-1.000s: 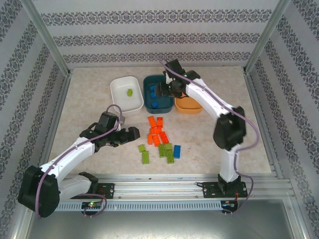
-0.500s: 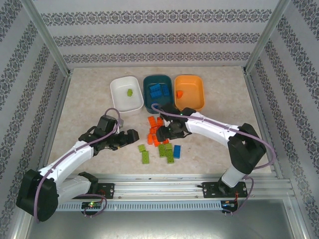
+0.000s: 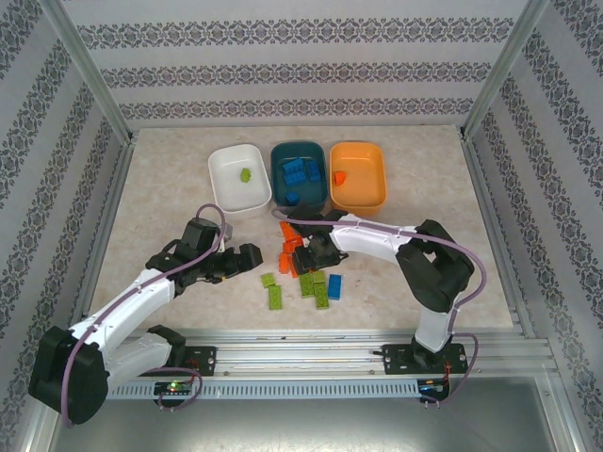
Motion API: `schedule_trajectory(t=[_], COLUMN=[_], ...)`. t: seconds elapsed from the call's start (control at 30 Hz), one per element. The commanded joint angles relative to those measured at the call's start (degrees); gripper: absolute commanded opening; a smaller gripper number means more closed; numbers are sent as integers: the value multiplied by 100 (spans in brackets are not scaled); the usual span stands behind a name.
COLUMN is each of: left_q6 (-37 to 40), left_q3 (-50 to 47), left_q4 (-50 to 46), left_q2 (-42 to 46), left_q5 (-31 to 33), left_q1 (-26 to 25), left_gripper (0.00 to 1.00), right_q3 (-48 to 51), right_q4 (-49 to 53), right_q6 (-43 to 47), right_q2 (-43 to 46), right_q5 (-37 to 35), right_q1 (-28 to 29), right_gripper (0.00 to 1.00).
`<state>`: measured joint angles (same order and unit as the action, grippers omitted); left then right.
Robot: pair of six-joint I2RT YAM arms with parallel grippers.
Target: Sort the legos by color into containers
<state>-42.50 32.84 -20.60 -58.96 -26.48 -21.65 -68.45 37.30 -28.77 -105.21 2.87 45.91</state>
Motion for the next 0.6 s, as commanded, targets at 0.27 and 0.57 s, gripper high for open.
schedule_trajectory(t=[0.27,0.57], left_q6=[56,24], left_q3=[-50,-72], left_q4=[-85,-99], left_q2=[51,52], left_q5=[90,135], left_q1=[28,27], left_gripper=[94,95], right_q3=[-100,111], right_q4=[-112,-103], right_q6=[-115,-156], right_q2=[-373,212], right_q5=[-345,-396], right_q1=[-118,-235], right_gripper=[43,35])
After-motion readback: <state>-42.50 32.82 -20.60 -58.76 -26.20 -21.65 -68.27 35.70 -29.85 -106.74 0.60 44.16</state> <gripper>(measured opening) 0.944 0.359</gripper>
